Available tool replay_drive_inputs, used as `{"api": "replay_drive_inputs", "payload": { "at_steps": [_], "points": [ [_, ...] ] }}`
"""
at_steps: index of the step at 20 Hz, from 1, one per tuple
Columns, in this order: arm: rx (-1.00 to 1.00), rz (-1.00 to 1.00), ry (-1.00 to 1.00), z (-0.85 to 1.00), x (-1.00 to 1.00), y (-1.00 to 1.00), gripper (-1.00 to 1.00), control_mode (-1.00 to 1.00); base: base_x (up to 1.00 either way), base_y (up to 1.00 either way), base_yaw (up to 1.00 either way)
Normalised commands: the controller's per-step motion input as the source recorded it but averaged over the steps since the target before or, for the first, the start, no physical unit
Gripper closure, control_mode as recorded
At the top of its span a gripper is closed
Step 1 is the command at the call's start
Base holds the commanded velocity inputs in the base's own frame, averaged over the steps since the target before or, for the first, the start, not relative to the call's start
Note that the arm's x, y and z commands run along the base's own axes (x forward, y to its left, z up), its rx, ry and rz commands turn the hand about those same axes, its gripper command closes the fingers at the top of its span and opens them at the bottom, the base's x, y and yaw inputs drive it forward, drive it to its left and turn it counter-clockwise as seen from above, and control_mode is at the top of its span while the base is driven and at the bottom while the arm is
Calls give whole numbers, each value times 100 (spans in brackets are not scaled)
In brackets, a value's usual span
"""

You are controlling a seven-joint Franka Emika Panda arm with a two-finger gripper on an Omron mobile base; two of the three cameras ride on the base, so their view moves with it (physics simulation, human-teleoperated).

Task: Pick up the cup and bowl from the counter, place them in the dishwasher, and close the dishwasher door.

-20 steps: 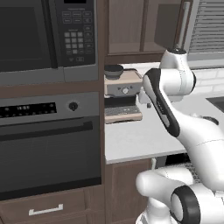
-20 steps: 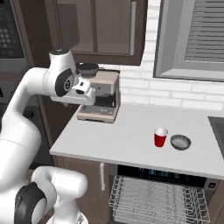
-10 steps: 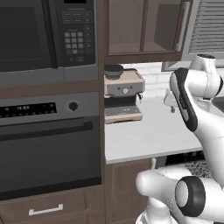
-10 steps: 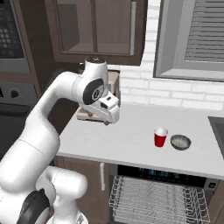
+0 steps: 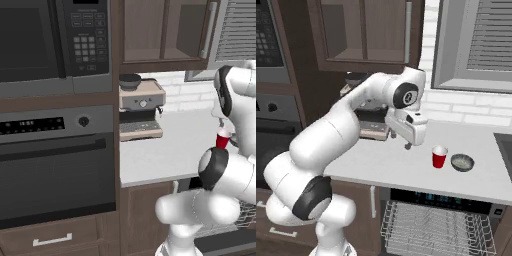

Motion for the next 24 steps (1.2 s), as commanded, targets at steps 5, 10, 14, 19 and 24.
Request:
{"api": "replay_drive_inputs", "payload": {
  "at_steps": [5,10,14,19,24],
  "points": [
    [8,-29,38,-25,51,-100,-100,-100,0,0,0],
    [5,-19,27,-56,27,-73,-100,-100,0,0,0],
    [1,-10,15,-69,18,-17,-100,-100,0,0,0],
    [0,-3,1,-25,34,0,-100,-100,0,0,0],
    [0,-2,-2,-21,58,-1,-100,-100,0,0,0]
  ]
}}
